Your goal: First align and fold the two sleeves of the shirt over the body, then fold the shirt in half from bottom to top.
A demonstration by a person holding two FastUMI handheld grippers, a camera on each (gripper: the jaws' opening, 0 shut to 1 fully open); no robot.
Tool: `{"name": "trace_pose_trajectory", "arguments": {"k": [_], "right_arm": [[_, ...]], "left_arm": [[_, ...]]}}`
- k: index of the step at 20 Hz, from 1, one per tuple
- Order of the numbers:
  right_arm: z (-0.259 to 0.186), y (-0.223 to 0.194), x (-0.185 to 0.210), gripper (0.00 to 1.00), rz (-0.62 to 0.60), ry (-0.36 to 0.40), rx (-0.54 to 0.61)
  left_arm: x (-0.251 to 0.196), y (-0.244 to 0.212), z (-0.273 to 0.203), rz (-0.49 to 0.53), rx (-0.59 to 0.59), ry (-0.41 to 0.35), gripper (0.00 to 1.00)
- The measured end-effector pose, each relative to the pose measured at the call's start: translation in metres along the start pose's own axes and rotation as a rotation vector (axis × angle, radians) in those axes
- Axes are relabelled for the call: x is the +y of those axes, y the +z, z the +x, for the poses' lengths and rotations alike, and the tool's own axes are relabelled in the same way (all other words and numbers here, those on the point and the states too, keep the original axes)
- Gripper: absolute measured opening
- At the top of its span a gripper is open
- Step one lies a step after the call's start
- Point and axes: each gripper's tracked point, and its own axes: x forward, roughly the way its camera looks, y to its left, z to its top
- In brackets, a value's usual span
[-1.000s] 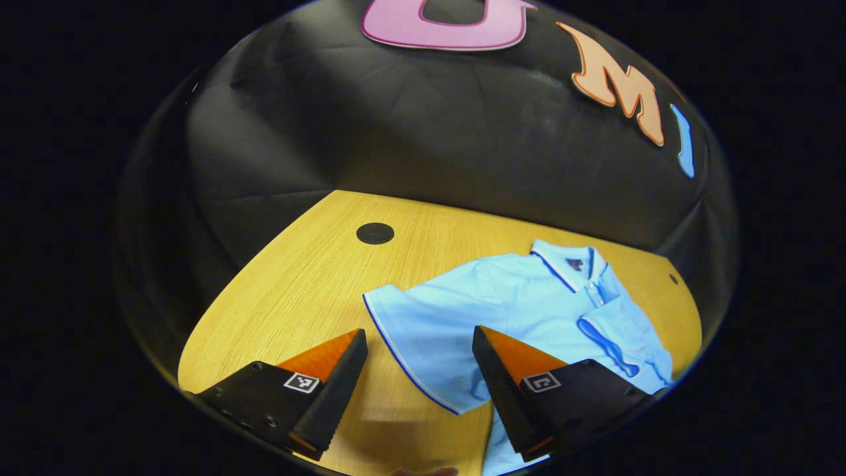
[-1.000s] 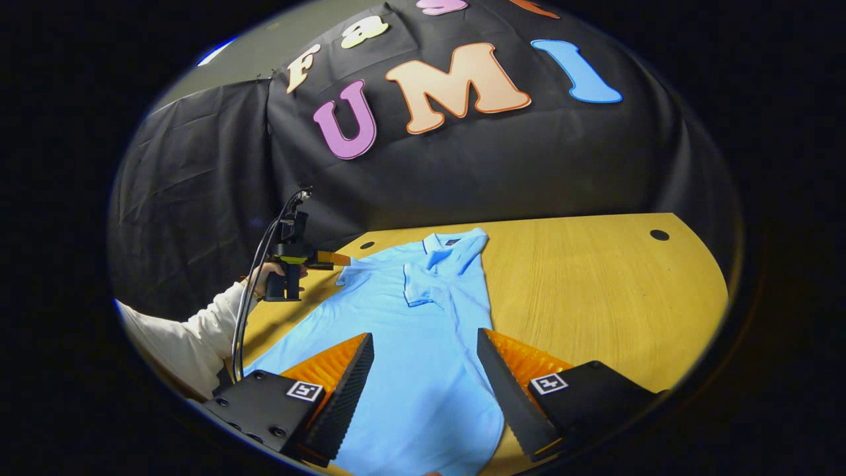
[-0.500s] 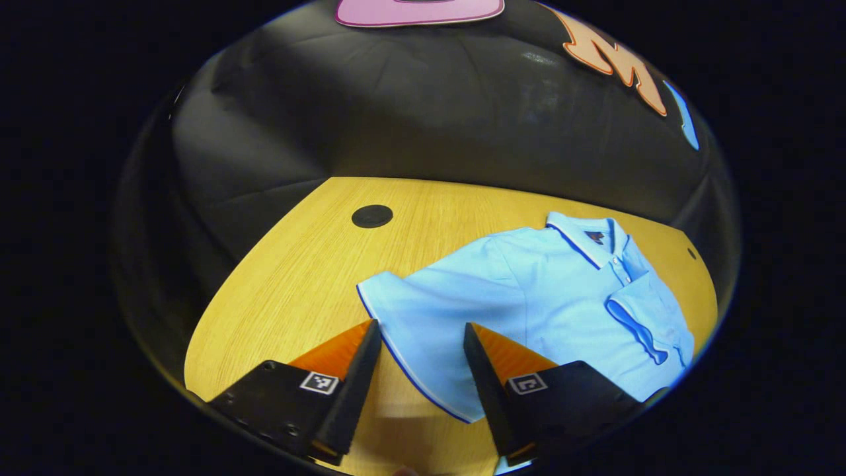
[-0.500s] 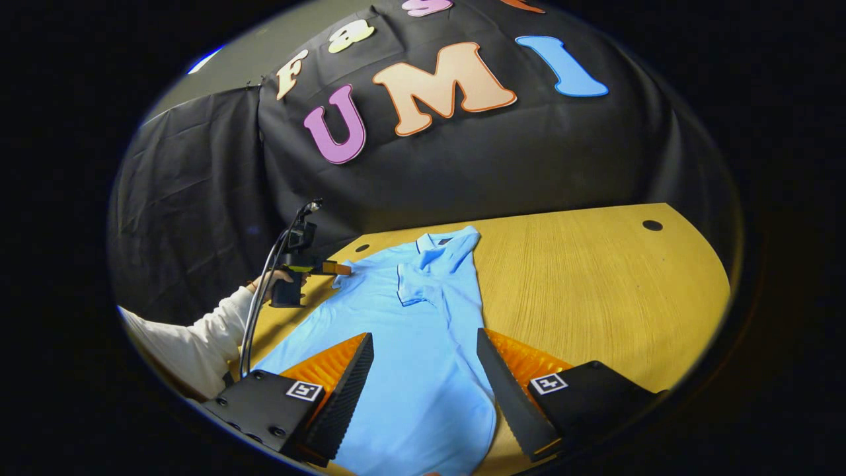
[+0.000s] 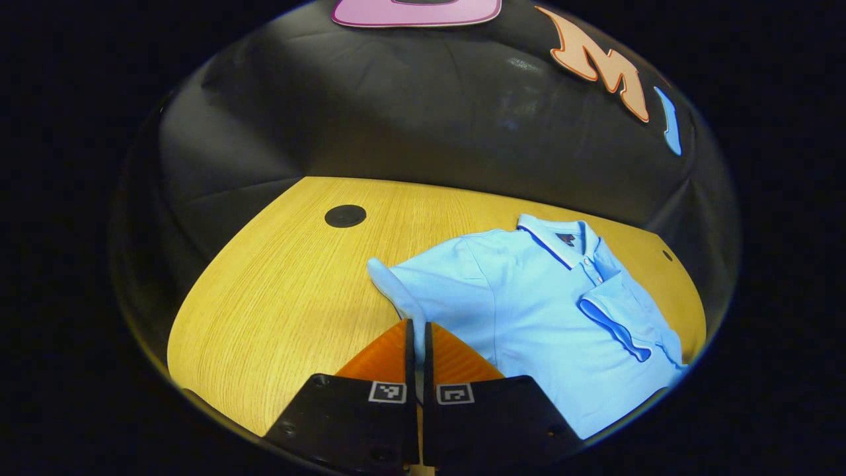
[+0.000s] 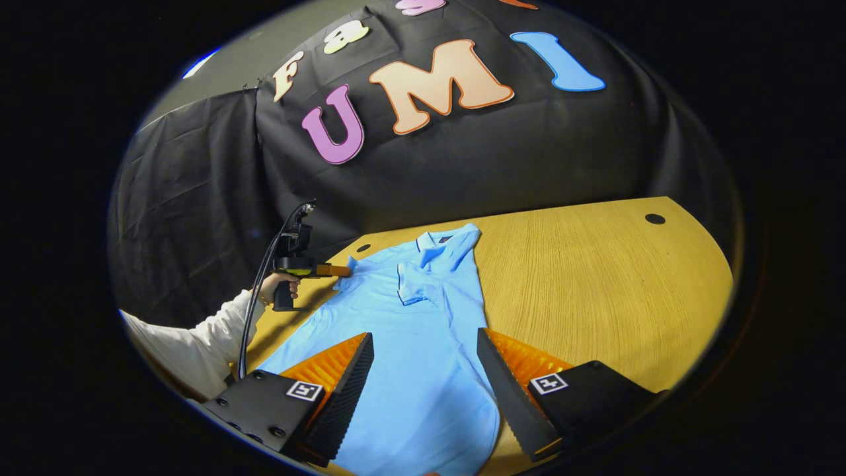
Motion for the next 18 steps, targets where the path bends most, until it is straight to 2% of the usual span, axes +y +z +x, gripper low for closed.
{"name": "trace_pose_trajectory", "arguments": {"k": [6, 9, 14, 18], "right_arm": [[-0.002, -0.004, -0.001, 0.98, -0.007, -0.014, 0.004], [-0.006, -0.007, -0.002, 0.98, -0.011, -0.018, 0.008], [-0.006, -0.009, -0.005, 0.98, -0.007, -0.025, 0.005], [-0.008, -0.012, -0.005, 0.98, 0.010, -0.029, 0.010]], "left_arm": [[-0.011, 0.005, -0.003, 0.010, 0.006, -0.026, 0.00], [-0.027, 0.033, -0.010, 0.028, -0.052, -0.036, 0.00], [-0.092, 0.070, -0.026, 0.106, -0.118, -0.125, 0.00], [-0.160, 0.069, -0.028, 0.207, -0.116, -0.226, 0.00]]}}
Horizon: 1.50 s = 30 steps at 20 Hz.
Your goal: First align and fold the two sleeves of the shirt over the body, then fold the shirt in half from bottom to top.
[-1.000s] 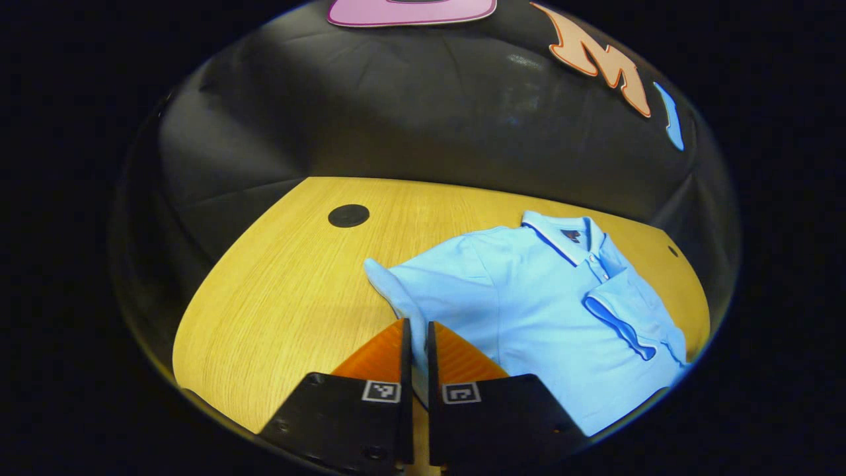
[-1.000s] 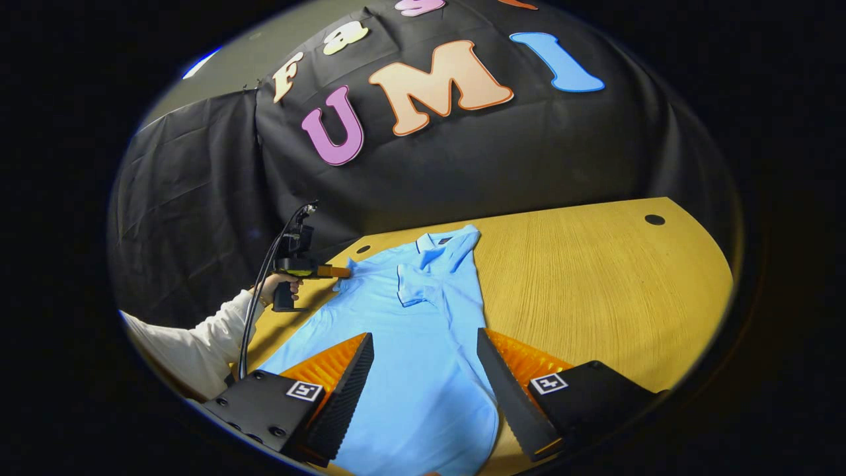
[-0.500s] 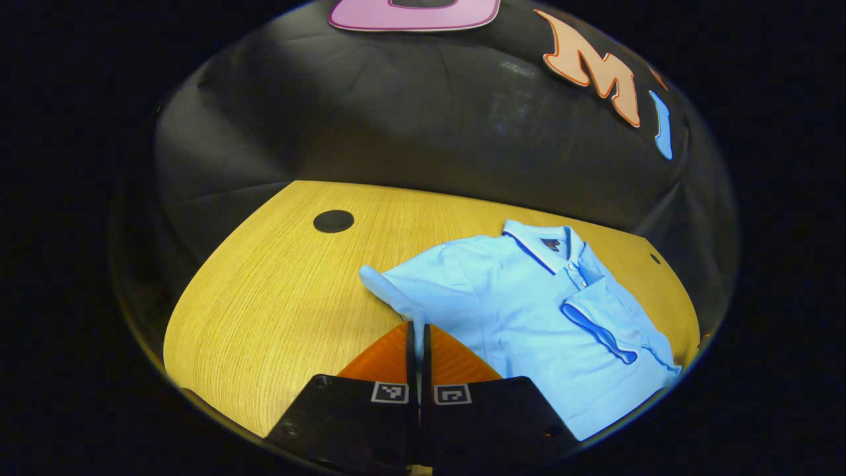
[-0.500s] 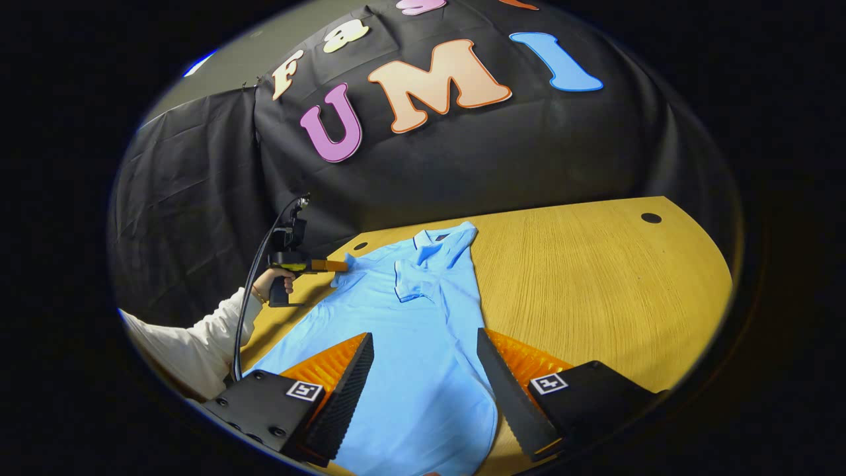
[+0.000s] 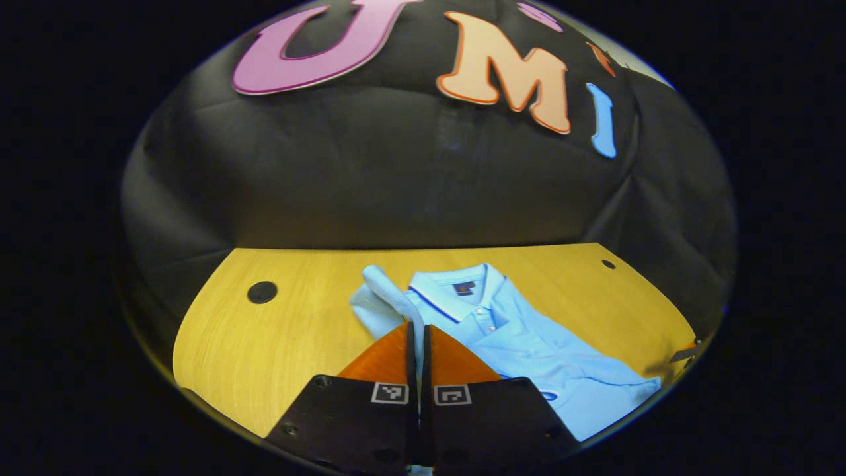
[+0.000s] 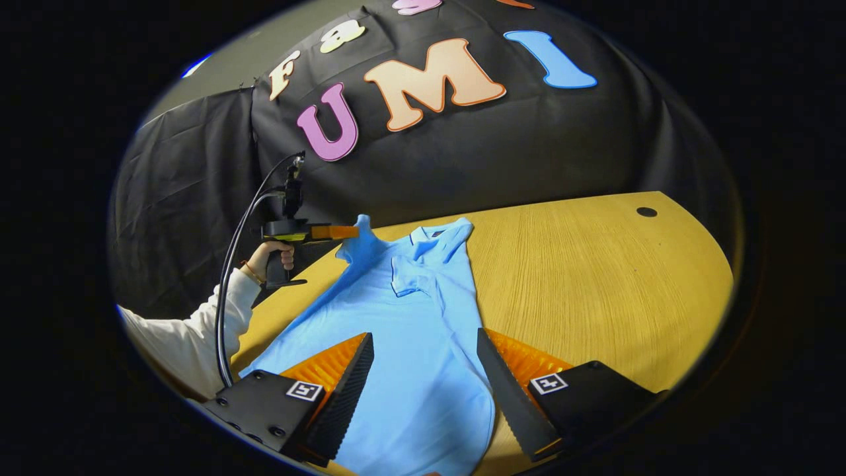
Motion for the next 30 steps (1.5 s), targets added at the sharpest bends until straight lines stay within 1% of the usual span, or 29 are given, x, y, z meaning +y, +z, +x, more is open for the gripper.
{"name": "trace_pose_trajectory", "arguments": {"k": [5, 9, 11, 14, 15, 16, 19, 20, 21, 23, 27, 30], "right_arm": [[-0.008, -0.005, -0.007, 0.98, -0.012, -0.020, -0.007], [-0.007, -0.010, -0.004, 0.98, -0.015, -0.020, 0.001], [-0.010, -0.013, -0.003, 0.98, -0.020, -0.018, 0.004], [-0.013, -0.015, 0.000, 0.98, -0.019, -0.010, -0.001], [-0.014, -0.016, 0.001, 0.98, -0.019, -0.007, -0.002], [-0.016, -0.017, 0.002, 0.98, -0.020, -0.006, -0.003], [-0.020, -0.021, 0.005, 0.98, -0.035, -0.005, -0.002], [-0.024, -0.025, 0.006, 0.98, -0.044, -0.004, -0.003], [-0.027, -0.027, 0.008, 0.98, -0.054, -0.003, -0.003], [-0.030, -0.031, 0.010, 0.98, -0.074, -0.003, 0.001], [-0.040, -0.047, 0.015, 0.98, -0.103, 0.003, 0.016], [-0.047, -0.058, 0.018, 0.98, -0.114, -0.003, 0.024]], "left_arm": [[-0.074, -0.018, 0.021, 0.109, 0.055, -0.110, 0.00], [-0.107, -0.027, 0.033, 0.129, 0.075, -0.144, 0.00], [-0.118, -0.028, 0.035, 0.140, 0.078, -0.144, 0.00], [-0.127, -0.027, 0.034, 0.170, 0.074, -0.122, 0.01], [-0.130, -0.027, 0.032, 0.176, 0.068, -0.118, 0.06], [-0.132, -0.030, 0.027, 0.181, 0.068, -0.120, 0.07], [-0.124, -0.028, 0.004, 0.225, 0.030, -0.055, 0.89], [-0.118, -0.030, -0.007, 0.231, 0.019, -0.027, 0.92], [-0.112, -0.033, -0.021, 0.230, 0.015, 0.001, 0.94], [-0.114, -0.046, -0.050, 0.218, 0.002, -0.007, 0.90], [-0.106, -0.079, -0.112, 0.191, 0.002, 0.015, 0.89], [-0.102, -0.114, -0.157, 0.160, 0.022, 0.030, 0.89]]}}
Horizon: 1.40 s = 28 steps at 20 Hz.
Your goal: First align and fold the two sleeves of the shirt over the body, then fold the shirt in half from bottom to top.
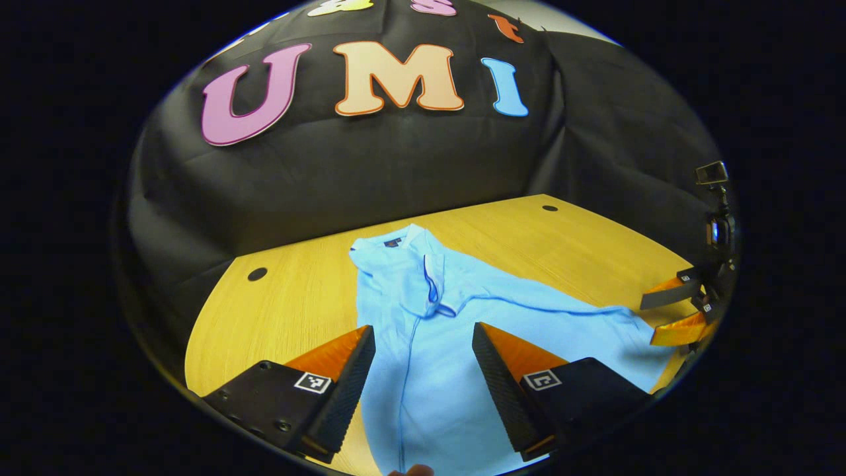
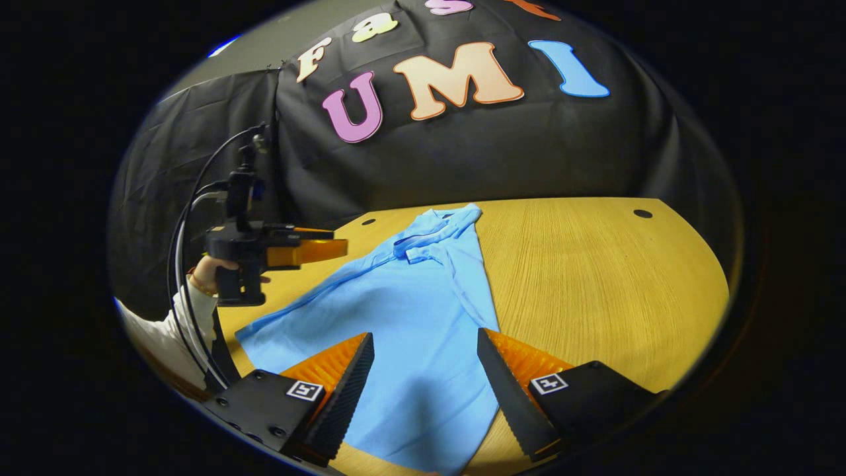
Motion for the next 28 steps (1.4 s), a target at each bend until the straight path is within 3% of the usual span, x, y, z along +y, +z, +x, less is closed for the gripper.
{"name": "trace_pose_trajectory", "arguments": {"k": [7, 14, 18, 21, 22, 23, 26, 28], "right_arm": [[-0.031, -0.028, 0.003, 0.98, -0.094, -0.056, 0.014], [-0.052, -0.066, 0.002, 0.98, -0.132, -0.105, 0.066], [-0.054, -0.077, 0.005, 0.98, -0.139, -0.109, 0.072], [-0.055, -0.085, 0.005, 0.98, -0.136, -0.115, 0.077], [-0.053, -0.085, 0.005, 0.94, -0.137, -0.116, 0.072], [-0.054, -0.084, 0.005, 0.98, -0.140, -0.118, 0.067], [-0.054, -0.087, 0.006, 0.98, -0.160, -0.124, 0.058], [-0.053, -0.087, 0.008, 0.98, -0.159, -0.122, 0.061]], "left_arm": [[-0.004, -0.077, -0.079, -0.074, 0.046, 0.061, 0.89], [-0.015, -0.143, -0.125, -0.095, 0.092, 0.097, 0.89], [-0.012, -0.154, -0.134, -0.092, 0.077, 0.138, 0.90], [-0.017, -0.157, -0.135, -0.102, 0.067, 0.136, 0.89], [-0.017, -0.158, -0.136, -0.110, 0.060, 0.138, 0.89], [-0.017, -0.158, -0.135, -0.119, 0.054, 0.139, 0.89], [-0.021, -0.160, -0.134, -0.144, 0.036, 0.132, 0.89], [-0.025, -0.159, -0.132, -0.142, 0.024, 0.123, 0.85]]}}
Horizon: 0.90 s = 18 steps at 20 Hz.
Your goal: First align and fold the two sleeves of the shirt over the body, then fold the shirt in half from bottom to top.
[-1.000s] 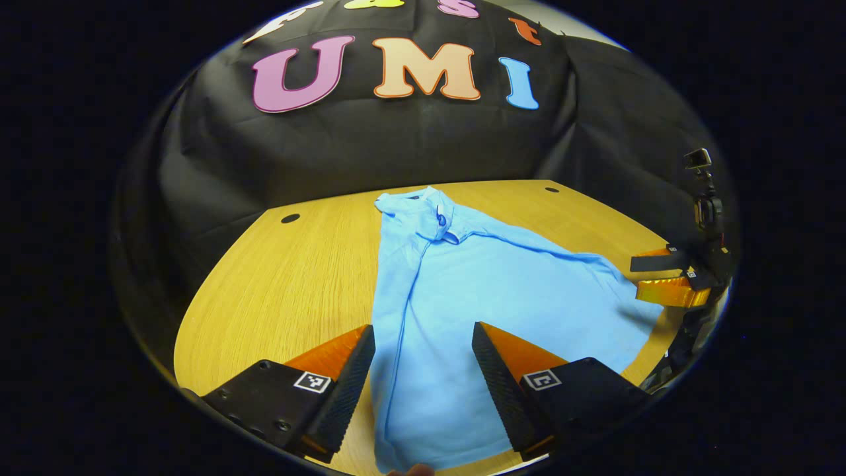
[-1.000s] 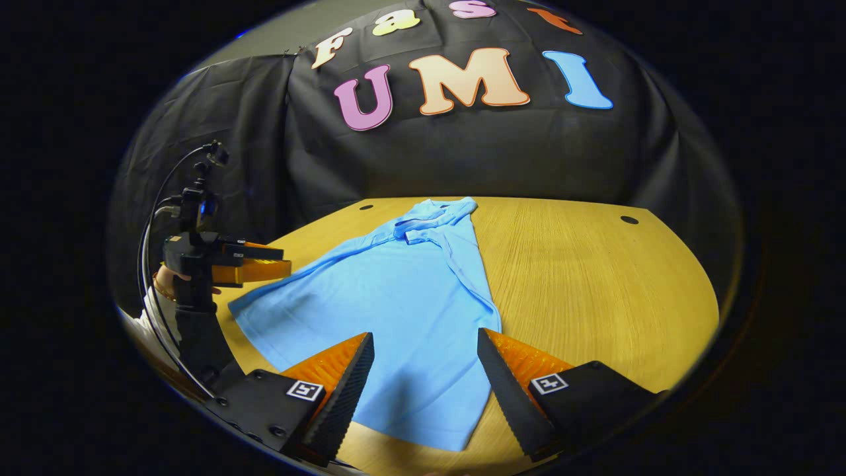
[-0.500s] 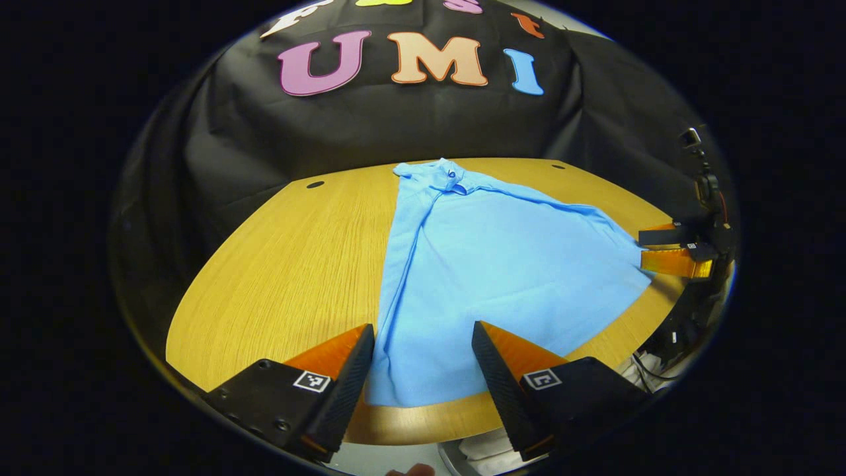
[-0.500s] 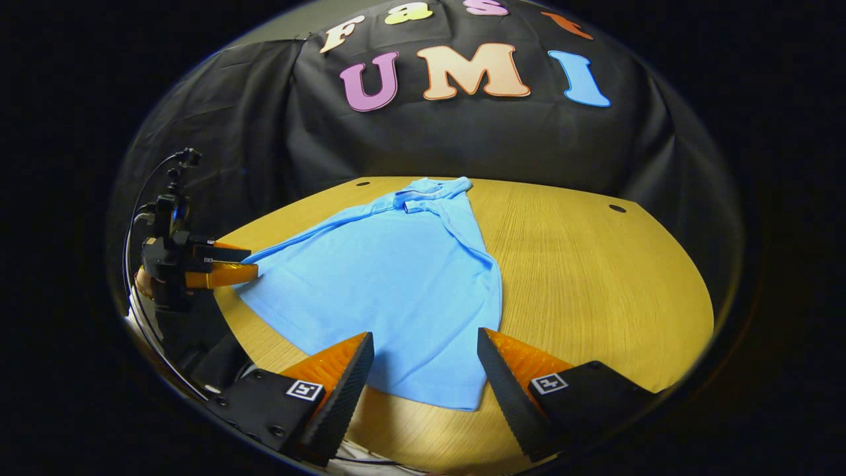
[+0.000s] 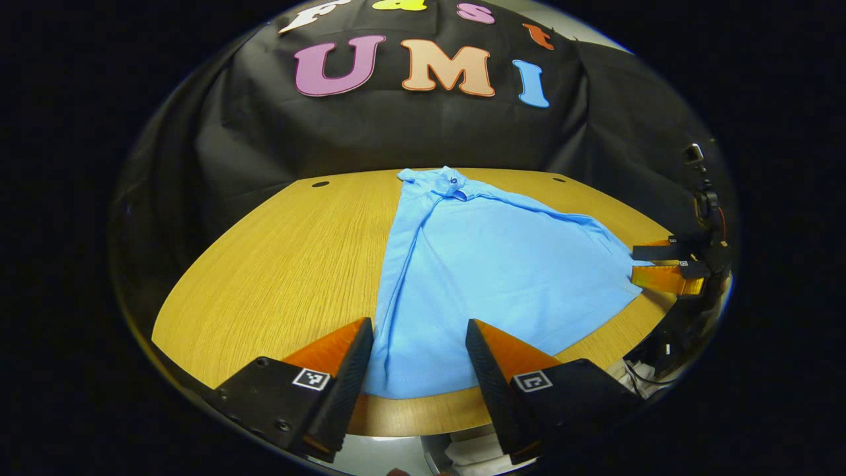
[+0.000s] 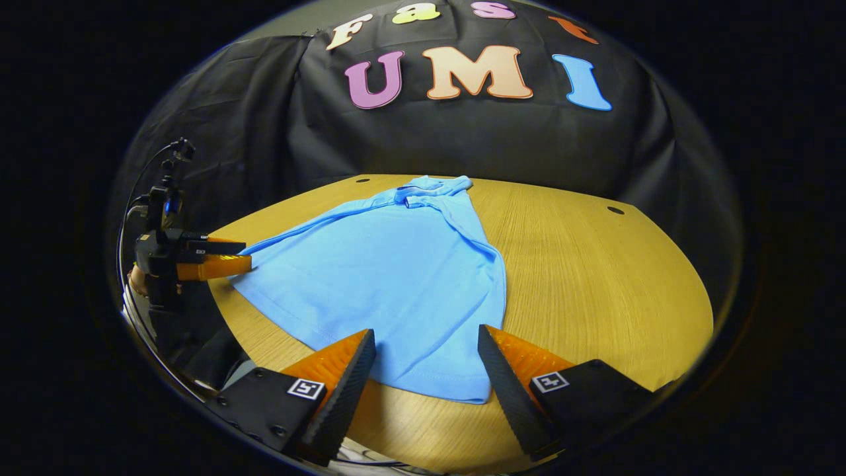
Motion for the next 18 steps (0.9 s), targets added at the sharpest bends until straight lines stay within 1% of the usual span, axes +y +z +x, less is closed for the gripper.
{"name": "trace_pose_trajectory", "arguments": {"k": [1, 2, 3, 4, 5, 6, 7, 8, 9, 10, 11, 13, 16, 17, 18], "right_arm": [[0.001, -0.002, 0.000, 0.96, 0.006, 0.002, 0.003], [0.001, 0.000, 0.000, 0.89, 0.009, 0.002, 0.002], [0.002, -0.001, 0.004, 0.92, 0.010, 0.014, 0.002], [0.002, 0.000, 0.008, 0.88, 0.009, 0.023, -0.002], [0.002, -0.002, 0.013, 0.72, 0.006, 0.037, -0.004], [0.002, -0.001, 0.017, 0.70, 0.011, 0.046, -0.004], [0.003, -0.001, 0.018, 0.52, 0.017, 0.055, -0.004], [0.004, -0.001, 0.020, 0.41, 0.030, 0.064, -0.002], [0.005, -0.002, 0.024, 0.31, 0.048, 0.077, 0.000], [0.006, -0.002, 0.025, 0.23, 0.067, 0.082, 0.003], [0.006, -0.002, 0.026, 0.12, 0.074, 0.085, 0.003], [0.005, -0.001, 0.027, 0.12, 0.069, 0.085, 0.003], [0.007, -0.001, 0.026, 0.11, 0.047, 0.073, -0.010], [0.009, 0.000, 0.025, 0.06, 0.064, 0.072, -0.005], [0.009, 0.002, 0.025, 0.04, 0.075, 0.075, -0.005]], "left_arm": [[-0.002, 0.001, -0.001, 0.004, -0.005, -0.003, 0.79], [-0.006, -0.001, 0.000, 0.009, -0.008, -0.014, 0.74], [-0.008, 0.001, 0.001, 0.011, -0.011, -0.026, 0.67], [-0.013, 0.000, 0.001, 0.009, -0.014, -0.041, 0.61], [-0.017, 0.001, 0.001, 0.008, -0.019, -0.055, 0.49], [-0.021, 0.000, 0.002, 0.003, -0.025, -0.072, 0.42], [-0.022, 0.001, 0.003, -0.006, -0.032, -0.071, 0.26], [-0.023, 0.000, 0.003, 0.002, -0.034, -0.072, 0.16], [-0.025, 0.002, 0.003, 0.012, -0.041, -0.077, 0.12], [-0.026, 0.000, 0.003, 0.016, -0.043, -0.077, 0.09], [-0.026, 0.002, 0.002, 0.016, -0.052, -0.075, 0.04], [-0.026, 0.002, 0.004, 0.015, -0.061, -0.077, 0.01], [-0.026, 0.001, 0.005, 0.011, -0.061, -0.082, 0.00], [-0.026, 0.001, 0.005, 0.013, -0.058, -0.081, 0.00], [-0.026, 0.001, 0.005, 0.014, -0.056, -0.081, 0.00]]}}
